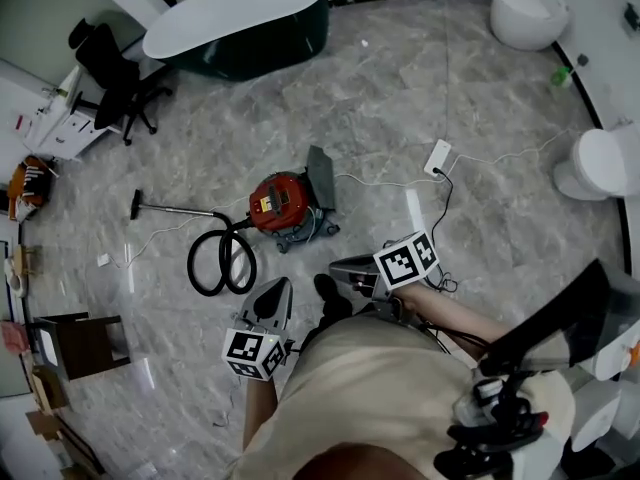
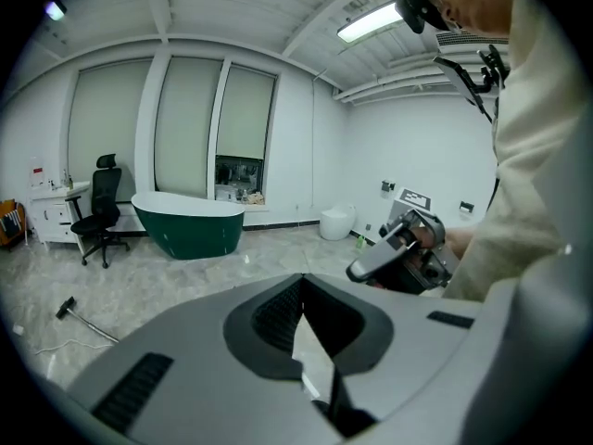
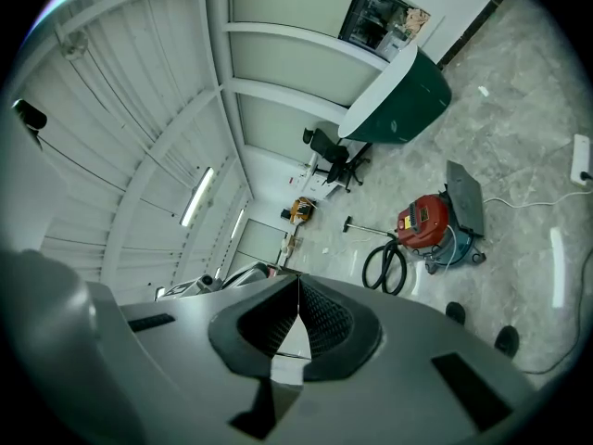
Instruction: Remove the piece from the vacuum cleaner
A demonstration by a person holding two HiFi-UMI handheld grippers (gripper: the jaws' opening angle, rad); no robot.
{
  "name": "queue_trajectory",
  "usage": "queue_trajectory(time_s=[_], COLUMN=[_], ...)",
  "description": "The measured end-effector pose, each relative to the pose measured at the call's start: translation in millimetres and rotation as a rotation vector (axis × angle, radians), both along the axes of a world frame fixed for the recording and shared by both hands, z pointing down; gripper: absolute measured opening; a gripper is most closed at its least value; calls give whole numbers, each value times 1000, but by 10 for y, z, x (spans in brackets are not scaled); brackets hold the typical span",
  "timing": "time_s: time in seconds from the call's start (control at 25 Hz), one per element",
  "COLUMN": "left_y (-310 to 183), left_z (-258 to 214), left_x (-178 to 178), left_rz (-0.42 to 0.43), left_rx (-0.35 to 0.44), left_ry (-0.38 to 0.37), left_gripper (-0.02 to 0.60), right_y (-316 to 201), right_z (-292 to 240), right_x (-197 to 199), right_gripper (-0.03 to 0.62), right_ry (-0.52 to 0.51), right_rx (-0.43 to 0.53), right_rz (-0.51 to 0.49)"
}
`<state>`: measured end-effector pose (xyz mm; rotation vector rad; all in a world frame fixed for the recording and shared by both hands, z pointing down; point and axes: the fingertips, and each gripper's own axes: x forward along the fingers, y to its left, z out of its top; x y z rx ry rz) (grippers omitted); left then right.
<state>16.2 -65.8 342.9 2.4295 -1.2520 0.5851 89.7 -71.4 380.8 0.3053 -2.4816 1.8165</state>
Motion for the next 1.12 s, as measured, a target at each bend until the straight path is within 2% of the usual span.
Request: queue_trajectory(time_s=[0.08,0.2,0.32,0.4,0.56,0.72,0.92,1.12], left_y=[-86,-222,-355,-436,-572,-688,-870,-1028], left_z=[45,120,104,93,140,202,232,275], left_x=[-29,-38,-246,-440,-785,-1158,-1479,-1766], left_rz=[10,68,86,71,43,32,66,107], left_rx=[0,8,29,36,28,15,12,18], left_ry=[19,41,25,23,41,63,94,91], left_gripper=[3,3,3,3,3,3,3,3], right_y=[-28,-186,-332,-357,-464,-603,-745,-827], right_z=[9,43,60,62,20,8,-7,39], right_x=[-10,30,-111,-288,-589,-885,-1221,-1553], right_gripper=[2,2,2,2,2,2,2,2], right_ry=[15,39,38,40,100,161,191,226], right_rx=[-9,-2,-18,-32,30,58,35,20], right_rz=[2,77,138,122,53,57,83,88])
